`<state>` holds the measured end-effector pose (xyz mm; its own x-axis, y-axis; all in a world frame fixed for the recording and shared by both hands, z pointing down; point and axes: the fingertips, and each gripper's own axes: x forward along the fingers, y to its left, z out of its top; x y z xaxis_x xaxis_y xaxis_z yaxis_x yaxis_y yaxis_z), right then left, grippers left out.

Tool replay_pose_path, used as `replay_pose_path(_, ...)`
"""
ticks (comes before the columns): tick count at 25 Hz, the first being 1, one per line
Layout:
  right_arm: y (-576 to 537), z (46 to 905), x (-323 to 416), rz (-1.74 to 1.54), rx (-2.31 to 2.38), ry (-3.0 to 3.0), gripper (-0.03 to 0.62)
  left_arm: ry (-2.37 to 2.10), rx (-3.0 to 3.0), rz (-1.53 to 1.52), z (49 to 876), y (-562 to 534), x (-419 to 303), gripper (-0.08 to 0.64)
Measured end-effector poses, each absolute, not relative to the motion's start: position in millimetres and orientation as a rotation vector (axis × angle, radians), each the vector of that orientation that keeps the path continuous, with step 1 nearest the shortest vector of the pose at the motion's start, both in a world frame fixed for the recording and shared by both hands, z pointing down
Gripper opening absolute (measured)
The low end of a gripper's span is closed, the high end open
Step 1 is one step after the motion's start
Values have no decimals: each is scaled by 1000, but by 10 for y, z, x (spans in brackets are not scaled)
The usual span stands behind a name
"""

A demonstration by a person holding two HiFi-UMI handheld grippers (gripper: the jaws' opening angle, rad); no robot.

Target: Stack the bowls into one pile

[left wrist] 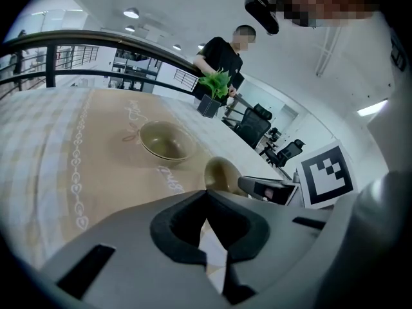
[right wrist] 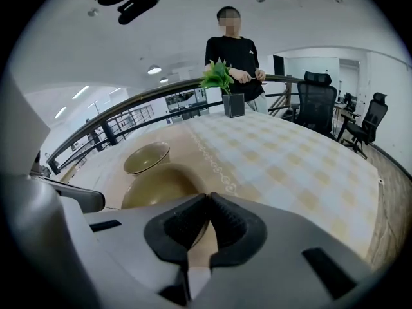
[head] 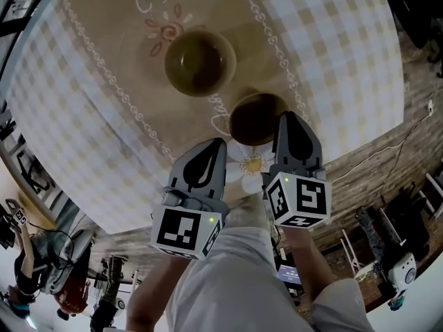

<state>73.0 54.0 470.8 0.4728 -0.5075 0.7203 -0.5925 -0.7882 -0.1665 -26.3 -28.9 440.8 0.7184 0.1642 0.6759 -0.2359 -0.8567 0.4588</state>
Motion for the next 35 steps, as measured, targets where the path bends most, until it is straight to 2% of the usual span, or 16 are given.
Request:
replay_pose_path(10,523,4520,676,1262,2689,-1057,38,-87,2406,1007,4318,-330,-364,18)
replay_pose_path(35,42,3663,602,1036,2657,-1245,37,-237,2487,805,3639,-766,-612,18)
